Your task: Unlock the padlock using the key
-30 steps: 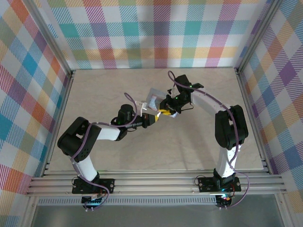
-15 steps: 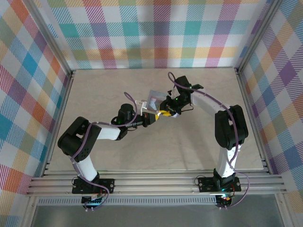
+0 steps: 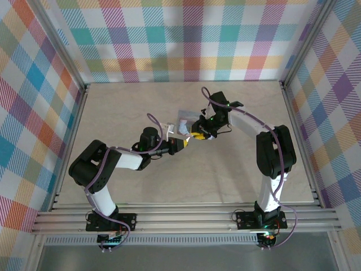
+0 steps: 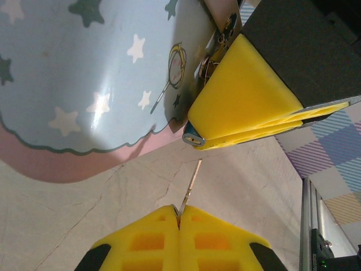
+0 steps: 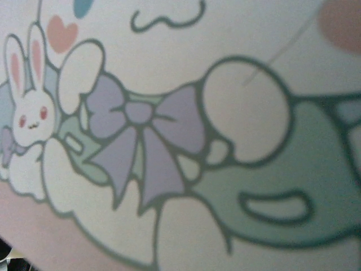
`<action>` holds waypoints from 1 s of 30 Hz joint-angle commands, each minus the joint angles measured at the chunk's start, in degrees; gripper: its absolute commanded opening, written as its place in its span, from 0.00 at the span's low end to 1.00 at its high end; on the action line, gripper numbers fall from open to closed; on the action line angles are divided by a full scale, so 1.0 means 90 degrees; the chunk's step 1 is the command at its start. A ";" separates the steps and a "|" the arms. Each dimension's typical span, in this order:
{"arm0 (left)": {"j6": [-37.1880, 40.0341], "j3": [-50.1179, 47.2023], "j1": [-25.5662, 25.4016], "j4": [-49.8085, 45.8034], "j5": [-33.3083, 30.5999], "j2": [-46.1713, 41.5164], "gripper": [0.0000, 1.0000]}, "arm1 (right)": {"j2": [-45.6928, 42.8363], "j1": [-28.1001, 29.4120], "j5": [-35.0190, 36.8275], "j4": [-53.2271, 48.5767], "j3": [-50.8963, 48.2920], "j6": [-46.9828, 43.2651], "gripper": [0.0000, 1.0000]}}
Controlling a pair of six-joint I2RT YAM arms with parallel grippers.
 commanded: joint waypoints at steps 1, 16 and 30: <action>-0.0087 0.0084 -0.0043 0.0327 0.0000 -0.0038 0.00 | -0.0278 -0.0034 -0.0286 0.0079 0.0038 -0.0017 0.00; -0.0186 0.0219 -0.0043 0.0542 0.0051 0.0178 0.00 | -0.0416 -0.0034 -0.0400 0.0249 -0.0133 0.0207 0.00; -0.0284 0.0314 -0.0149 0.0760 0.0079 0.0379 0.00 | -0.0452 -0.0034 -0.0321 0.0231 -0.0162 0.0272 0.00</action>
